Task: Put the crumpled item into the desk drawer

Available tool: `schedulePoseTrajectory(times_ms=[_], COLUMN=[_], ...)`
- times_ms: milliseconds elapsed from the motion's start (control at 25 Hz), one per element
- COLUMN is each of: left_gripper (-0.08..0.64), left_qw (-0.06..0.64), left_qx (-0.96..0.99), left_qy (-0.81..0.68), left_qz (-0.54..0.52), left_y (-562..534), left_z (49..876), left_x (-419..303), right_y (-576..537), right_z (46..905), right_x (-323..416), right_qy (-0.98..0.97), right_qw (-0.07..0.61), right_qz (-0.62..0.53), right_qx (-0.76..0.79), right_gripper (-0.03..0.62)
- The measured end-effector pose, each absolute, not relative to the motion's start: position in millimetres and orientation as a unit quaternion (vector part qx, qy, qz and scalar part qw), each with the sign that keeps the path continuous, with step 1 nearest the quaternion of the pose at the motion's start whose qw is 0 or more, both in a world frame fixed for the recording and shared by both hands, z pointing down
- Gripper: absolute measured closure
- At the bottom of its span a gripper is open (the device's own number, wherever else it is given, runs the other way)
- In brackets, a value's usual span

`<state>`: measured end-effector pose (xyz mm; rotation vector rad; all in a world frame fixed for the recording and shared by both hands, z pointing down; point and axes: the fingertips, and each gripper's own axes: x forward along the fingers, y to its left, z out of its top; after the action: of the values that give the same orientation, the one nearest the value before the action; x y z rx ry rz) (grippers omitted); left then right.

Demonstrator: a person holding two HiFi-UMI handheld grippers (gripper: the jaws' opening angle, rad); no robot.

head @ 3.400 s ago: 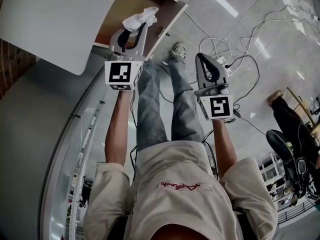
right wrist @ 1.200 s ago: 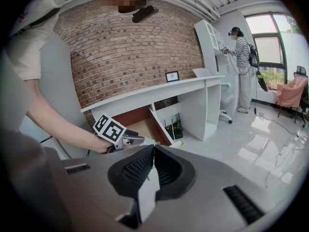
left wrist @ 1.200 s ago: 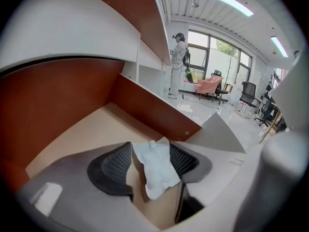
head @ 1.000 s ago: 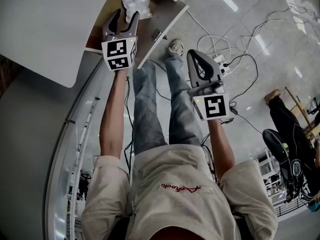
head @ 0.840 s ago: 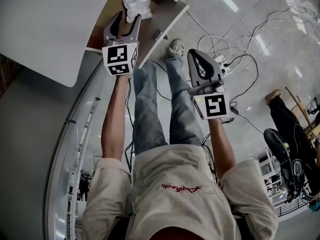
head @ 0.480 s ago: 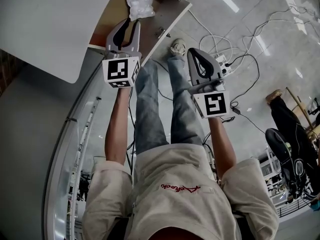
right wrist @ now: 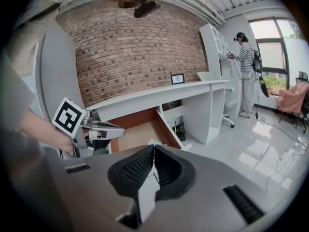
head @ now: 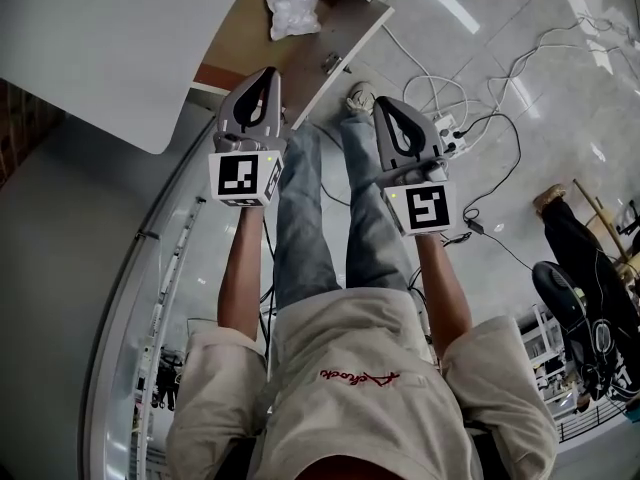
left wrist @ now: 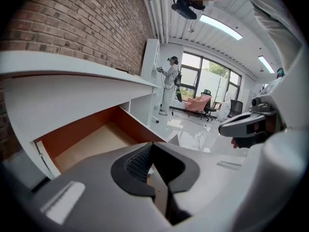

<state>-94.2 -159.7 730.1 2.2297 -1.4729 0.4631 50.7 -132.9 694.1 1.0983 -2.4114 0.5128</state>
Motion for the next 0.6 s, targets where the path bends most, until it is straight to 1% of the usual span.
schedulePoseTrajectory(times_ms=[360, 600], left_gripper=[0.551, 0.551], left_qw=[0.206, 0.186], left_qx=[0.809, 0.822], left_qy=[-0.529, -0.523], left_qz=[0.15, 0.131], left_y=[-133.4, -131.9], left_z=[691.3, 649.5], left_x=[-98.1, -102.8], right_y=[-133.8, -141.9], right_z=[665.9, 629.2], right_x=[37.0, 30.0], right_qy=[-0.881, -0.883], right_qw=[0.21, 0.184], right_qz=[0.142, 0.109], right_qx=[0.399, 0.417], right_gripper=[0.58, 0.58])
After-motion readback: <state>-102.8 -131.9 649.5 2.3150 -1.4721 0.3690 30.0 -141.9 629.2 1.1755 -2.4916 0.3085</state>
